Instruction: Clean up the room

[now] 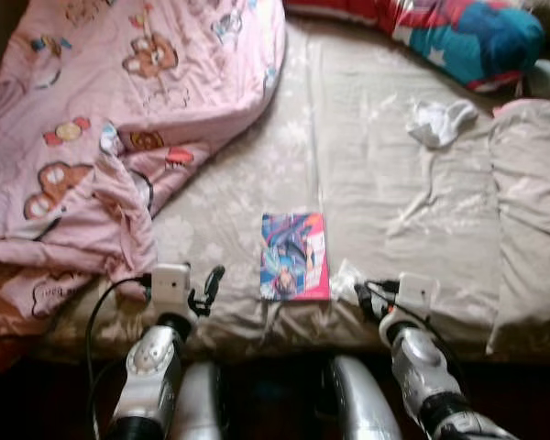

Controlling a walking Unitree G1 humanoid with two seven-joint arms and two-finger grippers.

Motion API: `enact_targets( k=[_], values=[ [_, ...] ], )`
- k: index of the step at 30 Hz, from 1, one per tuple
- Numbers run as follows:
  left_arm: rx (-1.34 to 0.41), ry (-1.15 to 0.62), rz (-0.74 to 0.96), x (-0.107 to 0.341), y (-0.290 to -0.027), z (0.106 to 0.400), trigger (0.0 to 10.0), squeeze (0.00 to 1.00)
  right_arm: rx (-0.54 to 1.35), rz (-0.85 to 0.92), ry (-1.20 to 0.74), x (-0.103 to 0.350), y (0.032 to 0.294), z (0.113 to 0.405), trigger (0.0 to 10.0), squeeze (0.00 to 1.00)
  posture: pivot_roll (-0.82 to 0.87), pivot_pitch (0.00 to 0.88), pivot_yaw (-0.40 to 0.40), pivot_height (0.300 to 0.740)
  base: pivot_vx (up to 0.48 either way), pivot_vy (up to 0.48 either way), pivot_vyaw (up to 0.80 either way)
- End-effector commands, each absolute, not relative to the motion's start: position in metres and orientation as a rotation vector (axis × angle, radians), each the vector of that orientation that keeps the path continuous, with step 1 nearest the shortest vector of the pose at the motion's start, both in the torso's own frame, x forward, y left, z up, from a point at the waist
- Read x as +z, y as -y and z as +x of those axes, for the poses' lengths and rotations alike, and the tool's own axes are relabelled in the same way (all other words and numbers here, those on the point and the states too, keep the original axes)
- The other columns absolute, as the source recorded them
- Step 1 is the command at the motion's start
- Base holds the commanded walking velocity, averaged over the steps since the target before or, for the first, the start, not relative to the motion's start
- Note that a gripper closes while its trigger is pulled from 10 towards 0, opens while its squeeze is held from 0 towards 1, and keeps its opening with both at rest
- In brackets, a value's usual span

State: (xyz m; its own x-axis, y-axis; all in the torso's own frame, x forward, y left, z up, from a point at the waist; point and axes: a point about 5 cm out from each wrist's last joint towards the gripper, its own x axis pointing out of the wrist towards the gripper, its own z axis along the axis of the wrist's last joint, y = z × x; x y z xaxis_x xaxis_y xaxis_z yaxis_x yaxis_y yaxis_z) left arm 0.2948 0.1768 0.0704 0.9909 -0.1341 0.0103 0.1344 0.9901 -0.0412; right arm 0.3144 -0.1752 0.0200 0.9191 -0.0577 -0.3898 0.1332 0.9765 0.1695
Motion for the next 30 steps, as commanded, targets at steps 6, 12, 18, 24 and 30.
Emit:
enact_targets(
  k=[6, 12, 18, 24, 30],
  values=[
    [-0.138, -0.010, -0.038, 0.072, -0.180, 0.282, 10.0, 0.00, -0.124, 0.217, -0.423, 0.019, 0.179, 0.316, 10.0, 1.00, 0.09, 0.497, 0.020, 0.625, 0.000, 0.000, 0.00],
    [-0.138, -0.002, -0.027, 0.082, -0.181, 0.278, 10.0, 0.00, -0.121, 0.236, -0.407, 0.024, 0.179, 0.320, 10.0, 0.00, 0.10, 0.531, 0.029, 0.625, 0.000, 0.000, 0.00],
    [-0.139, -0.015, -0.019, 0.084, -0.183, 0.274, 10.0, 0.00, -0.143, 0.259, -0.391, 0.028, 0.179, 0.324, 10.0, 0.00, 0.10, 0.551, 0.034, 0.625, 0.000, 0.000, 0.00],
    [-0.137, -0.022, -0.014, 0.085, -0.181, 0.272, 10.0, 0.00, -0.154, 0.293, -0.399, 0.025, 0.180, 0.322, 0.5, 0.00, 0.11, 0.556, 0.038, 0.625, 0.000, 0.000, 0.00],
    [-0.135, -0.032, -0.007, 0.087, -0.182, 0.271, 10.0, 0.00, -0.152, 0.307, -0.409, 0.021, 0.177, 0.318, 0.0, 0.00, 0.11, 0.561, 0.042, 0.625, 0.000, 0.000, 0.00]
  ],
)
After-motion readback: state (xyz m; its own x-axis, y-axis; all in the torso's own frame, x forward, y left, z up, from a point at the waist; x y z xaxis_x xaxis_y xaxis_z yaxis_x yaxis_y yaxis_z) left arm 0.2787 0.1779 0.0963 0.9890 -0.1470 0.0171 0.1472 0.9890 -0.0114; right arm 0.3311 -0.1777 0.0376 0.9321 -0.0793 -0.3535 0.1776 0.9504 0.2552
